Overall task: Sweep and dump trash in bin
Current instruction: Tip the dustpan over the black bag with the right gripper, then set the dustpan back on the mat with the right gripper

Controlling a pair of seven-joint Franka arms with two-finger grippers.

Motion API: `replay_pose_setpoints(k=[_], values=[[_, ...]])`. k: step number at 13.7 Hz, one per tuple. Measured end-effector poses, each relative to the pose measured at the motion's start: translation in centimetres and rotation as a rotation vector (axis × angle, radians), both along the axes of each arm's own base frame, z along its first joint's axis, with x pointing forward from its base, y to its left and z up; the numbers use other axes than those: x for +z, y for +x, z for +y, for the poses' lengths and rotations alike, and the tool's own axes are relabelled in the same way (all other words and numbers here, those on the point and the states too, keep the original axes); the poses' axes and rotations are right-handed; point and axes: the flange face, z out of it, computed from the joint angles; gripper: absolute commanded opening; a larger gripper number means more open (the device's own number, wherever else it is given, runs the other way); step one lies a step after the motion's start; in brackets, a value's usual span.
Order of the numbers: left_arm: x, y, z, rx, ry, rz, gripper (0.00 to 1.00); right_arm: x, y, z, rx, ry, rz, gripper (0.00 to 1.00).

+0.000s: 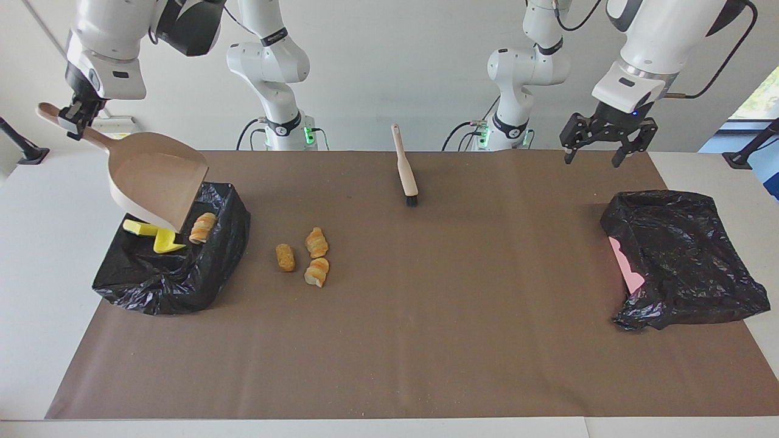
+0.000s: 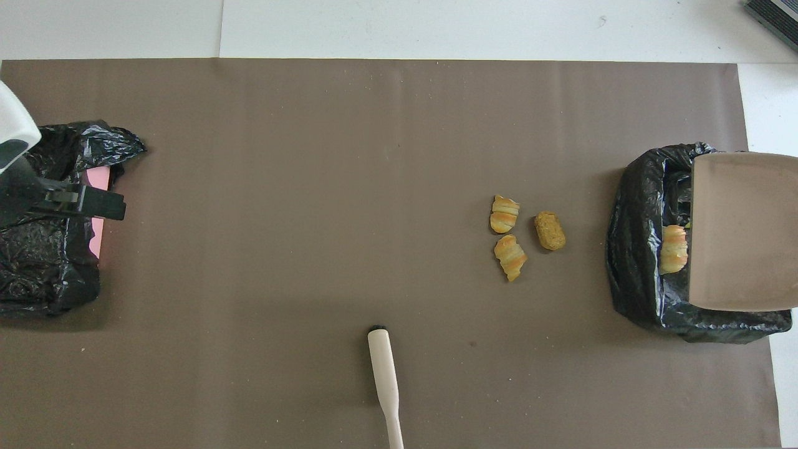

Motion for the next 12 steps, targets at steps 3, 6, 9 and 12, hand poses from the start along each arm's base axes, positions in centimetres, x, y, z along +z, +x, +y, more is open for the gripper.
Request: replay_pose_setpoints(k=[3,6,9,12], values=[[1.6,-0.3,1.6,-0.02,0.002,0.011,1.0,-1.2,0.2,4.4,-0.198,0.151,-0.115,0.0],[2.7,-0.3,1.6,-0.021,0.004,0.025,1.0,-2.6,0.8,10.5,-0.436,0.275,-0.252,0.0],[3.2,0.0,1.5,-0.023,0.005,0.027,1.0,-5.2,1.4,17.1,-0.675,0.391,-0.316,0.0],[3.5,-0.1,1.4,-0.025,-0.005,0.023,1.0,-8.5,2.5,22.7,-0.911,0.459,-0.343,0.0]])
